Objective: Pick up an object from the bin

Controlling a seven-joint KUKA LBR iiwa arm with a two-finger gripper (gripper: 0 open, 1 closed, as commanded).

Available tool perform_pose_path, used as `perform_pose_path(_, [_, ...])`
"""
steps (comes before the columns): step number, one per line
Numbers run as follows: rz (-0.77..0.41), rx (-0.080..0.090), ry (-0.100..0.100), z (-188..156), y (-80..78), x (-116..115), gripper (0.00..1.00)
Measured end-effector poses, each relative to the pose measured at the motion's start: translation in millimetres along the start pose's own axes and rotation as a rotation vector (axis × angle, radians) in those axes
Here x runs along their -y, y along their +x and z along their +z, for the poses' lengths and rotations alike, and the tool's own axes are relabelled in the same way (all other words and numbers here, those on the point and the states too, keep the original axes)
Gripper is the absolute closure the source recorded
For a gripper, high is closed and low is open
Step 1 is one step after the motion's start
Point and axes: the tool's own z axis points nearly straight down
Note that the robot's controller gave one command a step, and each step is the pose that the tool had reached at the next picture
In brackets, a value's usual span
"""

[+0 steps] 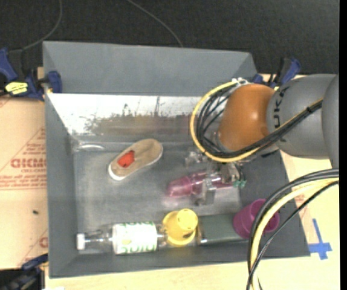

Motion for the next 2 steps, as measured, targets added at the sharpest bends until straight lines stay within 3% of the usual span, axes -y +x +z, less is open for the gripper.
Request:
perform_pose_path(1, [0.002, 0.0, -0.001, -0.3, 0.0, -0.1, 1.0])
perform_pose_path(2, [0.003, 0.0, -0.001, -0.3, 0.0, 0.0, 1.0])
